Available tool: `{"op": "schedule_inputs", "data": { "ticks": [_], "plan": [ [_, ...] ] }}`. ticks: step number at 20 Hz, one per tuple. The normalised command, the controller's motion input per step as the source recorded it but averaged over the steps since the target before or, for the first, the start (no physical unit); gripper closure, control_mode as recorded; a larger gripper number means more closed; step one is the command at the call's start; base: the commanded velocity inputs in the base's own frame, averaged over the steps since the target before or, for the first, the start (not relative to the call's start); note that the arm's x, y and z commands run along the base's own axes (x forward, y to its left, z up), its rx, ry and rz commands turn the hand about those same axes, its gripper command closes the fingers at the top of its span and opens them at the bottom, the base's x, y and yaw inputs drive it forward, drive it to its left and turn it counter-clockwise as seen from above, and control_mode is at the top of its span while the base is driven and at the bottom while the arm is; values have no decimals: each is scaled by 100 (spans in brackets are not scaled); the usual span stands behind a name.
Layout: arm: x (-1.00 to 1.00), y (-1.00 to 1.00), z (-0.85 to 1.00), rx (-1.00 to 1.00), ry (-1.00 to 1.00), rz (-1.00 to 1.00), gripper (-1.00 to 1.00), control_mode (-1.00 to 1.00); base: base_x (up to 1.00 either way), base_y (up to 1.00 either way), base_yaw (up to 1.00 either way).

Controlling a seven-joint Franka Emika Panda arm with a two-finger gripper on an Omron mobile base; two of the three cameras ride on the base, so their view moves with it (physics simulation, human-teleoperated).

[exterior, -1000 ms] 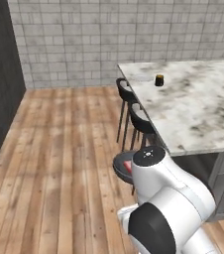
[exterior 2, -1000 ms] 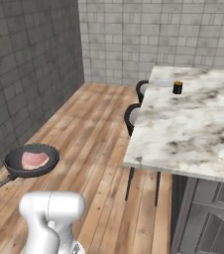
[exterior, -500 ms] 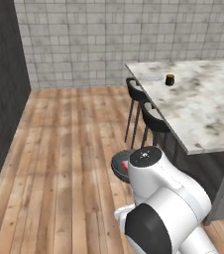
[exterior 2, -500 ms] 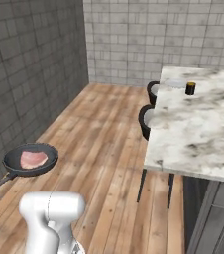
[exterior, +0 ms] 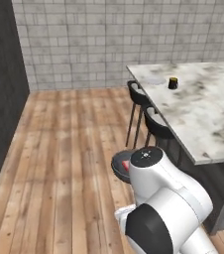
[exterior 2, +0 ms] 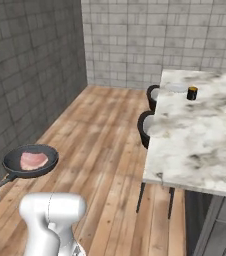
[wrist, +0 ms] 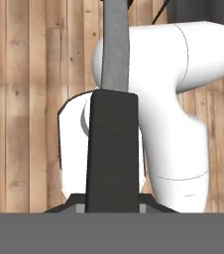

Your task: Pick up the pan with the steak in it and place it on the dining table. Then place the steak on the plate.

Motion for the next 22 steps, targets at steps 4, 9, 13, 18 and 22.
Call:
{"op": "schedule_inputs", "data": {
  "ticks": [4,9,13,18,22],
  "plan": [
    [0,0,0,0,0,0,100,100,83,19,-3],
    [0,0,0,0,0,0,100,100,92,28,-4],
    [0,0,0,0,0,0,100,100,96,39,-5],
    [0,0,0,0,0,0,100,100,100,42,-5],
    [0,0,0,0,0,0,100,100,100,45,-6]
  ]
}}
